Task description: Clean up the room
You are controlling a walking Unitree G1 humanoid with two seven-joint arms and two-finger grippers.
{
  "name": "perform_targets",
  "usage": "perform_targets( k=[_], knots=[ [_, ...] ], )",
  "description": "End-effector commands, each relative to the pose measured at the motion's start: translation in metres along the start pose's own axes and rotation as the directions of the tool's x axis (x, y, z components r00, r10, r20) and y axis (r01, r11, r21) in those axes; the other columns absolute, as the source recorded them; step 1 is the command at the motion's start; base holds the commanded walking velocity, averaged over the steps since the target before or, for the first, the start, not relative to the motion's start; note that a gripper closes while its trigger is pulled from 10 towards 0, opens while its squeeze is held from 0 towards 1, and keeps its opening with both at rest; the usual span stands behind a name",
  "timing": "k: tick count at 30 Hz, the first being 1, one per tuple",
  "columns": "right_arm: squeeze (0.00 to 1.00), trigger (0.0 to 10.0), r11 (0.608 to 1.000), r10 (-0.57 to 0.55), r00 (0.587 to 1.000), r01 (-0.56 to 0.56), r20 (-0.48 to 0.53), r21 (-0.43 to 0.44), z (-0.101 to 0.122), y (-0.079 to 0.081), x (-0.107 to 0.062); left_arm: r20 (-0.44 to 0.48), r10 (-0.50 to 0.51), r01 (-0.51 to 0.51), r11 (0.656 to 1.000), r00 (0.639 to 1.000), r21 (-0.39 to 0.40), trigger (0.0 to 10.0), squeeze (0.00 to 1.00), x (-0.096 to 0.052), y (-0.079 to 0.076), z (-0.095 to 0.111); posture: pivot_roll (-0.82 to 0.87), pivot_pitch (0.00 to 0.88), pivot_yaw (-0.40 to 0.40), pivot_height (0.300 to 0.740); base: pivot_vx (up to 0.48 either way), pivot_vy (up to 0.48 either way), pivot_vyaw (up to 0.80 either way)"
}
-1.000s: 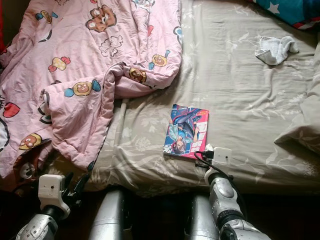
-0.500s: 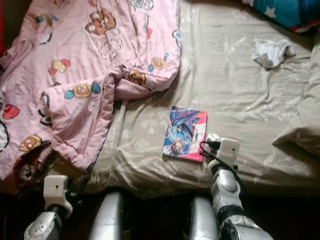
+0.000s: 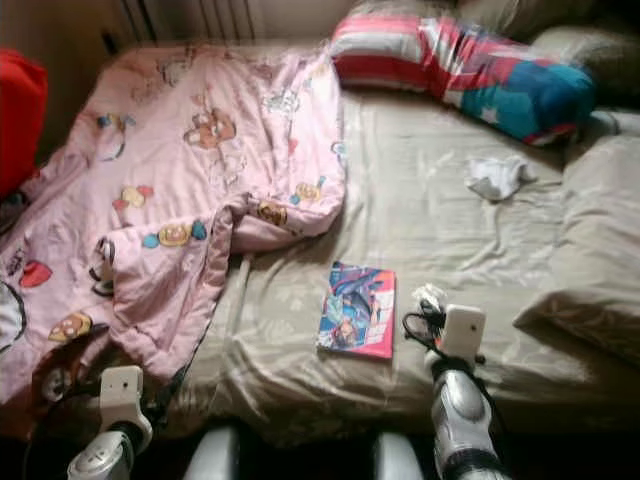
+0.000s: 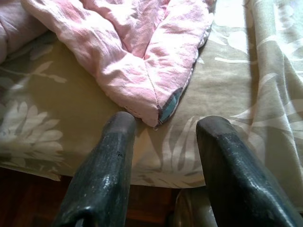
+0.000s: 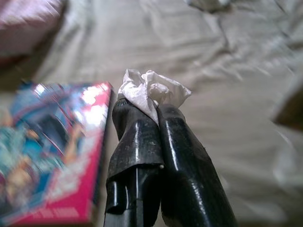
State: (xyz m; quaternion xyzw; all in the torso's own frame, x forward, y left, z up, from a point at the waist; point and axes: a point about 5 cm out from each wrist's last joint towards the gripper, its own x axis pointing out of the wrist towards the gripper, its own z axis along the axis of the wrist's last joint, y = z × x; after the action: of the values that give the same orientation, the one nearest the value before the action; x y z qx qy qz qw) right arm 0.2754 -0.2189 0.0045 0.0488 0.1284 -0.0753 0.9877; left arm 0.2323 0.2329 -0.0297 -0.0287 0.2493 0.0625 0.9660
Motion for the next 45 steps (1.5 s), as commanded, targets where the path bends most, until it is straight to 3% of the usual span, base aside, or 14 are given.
perform_targets(
  k=[1,4,8,18,24,29,33,40,45],
  knots=[
    [0.00,10.0,0.999,-0.046,0.990,0.047,-0.132,0.007,-0.030,-0.013,-0.017,-0.043,0.032,-0.033,0.999,0.999,-0.016,10.0,0.00,0.000,0.003,-0.006,-0.05,0.000,0.018,0.622,0.000,0.000,0.00],
    [0.00,10.0,0.997,-0.073,0.980,0.074,-0.183,0.000,-0.041,-0.018,-0.025,-0.057,0.030,-0.031,0.999,0.998,-0.014,10.0,0.00,0.001,0.001,-0.007,-0.06,0.000,0.015,0.622,0.000,0.000,0.00],
    [0.00,10.0,0.986,-0.154,0.935,0.167,-0.320,0.011,-0.069,-0.029,-0.046,-0.114,0.009,-0.009,1.000,0.993,0.003,10.0,0.00,0.003,-0.006,-0.013,-0.07,0.000,0.021,0.622,0.000,0.000,0.00],
    [0.00,10.0,0.981,-0.166,0.843,0.195,-0.511,0.003,-0.105,-0.022,-0.074,-0.226,0.007,-0.001,1.000,0.974,0.026,10.0,0.00,-0.002,-0.006,-0.030,-0.09,0.000,0.038,0.622,0.000,0.000,0.00],
    [0.00,10.0,0.983,-0.152,0.825,0.184,-0.544,0.004,-0.112,-0.019,-0.081,-0.275,0.013,-0.006,1.000,0.962,0.025,10.0,0.00,-0.008,-0.002,-0.042,-0.10,0.000,0.050,0.632,0.000,0.000,0.00],
    [0.00,10.0,0.980,-0.159,0.816,0.198,-0.556,0.009,-0.114,-0.019,-0.082,-0.347,0.051,-0.038,0.998,0.937,0.045,10.0,0.00,-0.021,0.019,-0.058,-0.10,0.000,0.068,0.667,0.000,0.000,0.00],
    [0.00,10.0,0.983,-0.152,0.814,0.186,-0.560,0.004,-0.114,-0.017,-0.082,-0.354,0.056,-0.042,0.998,0.933,0.049,10.0,0.00,-0.023,0.023,-0.058,-0.11,0.000,0.069,0.687,0.000,0.000,0.00],
    [0.00,10.0,0.981,-0.163,0.824,0.196,-0.543,0.003,-0.112,-0.019,-0.080,-0.358,0.029,-0.012,0.999,0.933,0.052,10.0,0.00,-0.019,0.008,-0.058,-0.11,0.000,0.066,0.737,0.000,0.000,0.00],
    [0.00,10.0,0.981,-0.161,0.823,0.195,-0.546,0.005,-0.111,-0.020,-0.079,-0.360,0.025,-0.008,0.999,0.933,0.048,10.0,0.00,-0.017,0.002,-0.057,-0.11,0.000,0.056,0.740,0.000,0.000,0.00]
  ],
)
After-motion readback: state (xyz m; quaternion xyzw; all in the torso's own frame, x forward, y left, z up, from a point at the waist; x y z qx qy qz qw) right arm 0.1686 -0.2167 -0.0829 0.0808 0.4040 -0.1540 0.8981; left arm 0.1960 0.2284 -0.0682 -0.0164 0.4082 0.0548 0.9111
